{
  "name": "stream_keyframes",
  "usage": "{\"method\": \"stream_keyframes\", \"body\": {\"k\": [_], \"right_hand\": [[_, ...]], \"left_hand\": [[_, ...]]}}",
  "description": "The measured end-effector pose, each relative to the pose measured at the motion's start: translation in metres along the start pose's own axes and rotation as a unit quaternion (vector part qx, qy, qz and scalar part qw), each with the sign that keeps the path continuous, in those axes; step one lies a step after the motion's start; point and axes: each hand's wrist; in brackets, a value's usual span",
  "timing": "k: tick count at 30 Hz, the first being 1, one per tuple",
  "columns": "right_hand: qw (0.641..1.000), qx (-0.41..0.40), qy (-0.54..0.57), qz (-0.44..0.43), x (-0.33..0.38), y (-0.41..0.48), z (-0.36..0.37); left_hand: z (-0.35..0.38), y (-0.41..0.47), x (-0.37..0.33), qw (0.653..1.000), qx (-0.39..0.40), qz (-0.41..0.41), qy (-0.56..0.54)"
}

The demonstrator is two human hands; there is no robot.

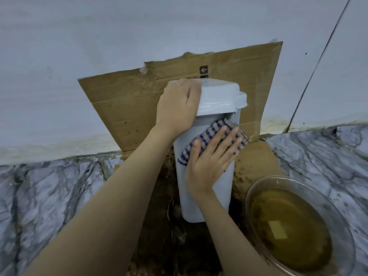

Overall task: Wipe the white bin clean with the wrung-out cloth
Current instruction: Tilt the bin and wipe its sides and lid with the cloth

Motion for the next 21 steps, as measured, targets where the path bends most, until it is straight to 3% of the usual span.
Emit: {"method": "stream_keyframes", "body": {"k": [7,12,16,21], "right_hand": [[1.0,-0.01,0.015,0.017,0.034,-0.006,0.007],[0.998,0.016,-0.007,-0.057,-0.024,-0.032,0.007],[0.999,0.045,-0.023,-0.007,-0.064,-0.062,0.003],[0.995,0.02,0.021,0.094,-0.017,-0.026,0.003]], "left_hand": [[0.002,-0.001,0.0,1.0,-0.012,-0.003,0.004],[0.0,-0.001,-0.001,1.0,-0.024,0.008,-0.015],[0.004,-0.004,-0.003,0.999,-0.031,-0.002,-0.023],[0.006,-0.003,-0.006,0.999,-0.038,-0.007,-0.017]]}}
Point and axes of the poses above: each hand's wrist, its own y-axis towards the middle knuckle, its own z-axis out of the palm, x = y × z, and after that the axes turned 15 degrees about z, right-handed
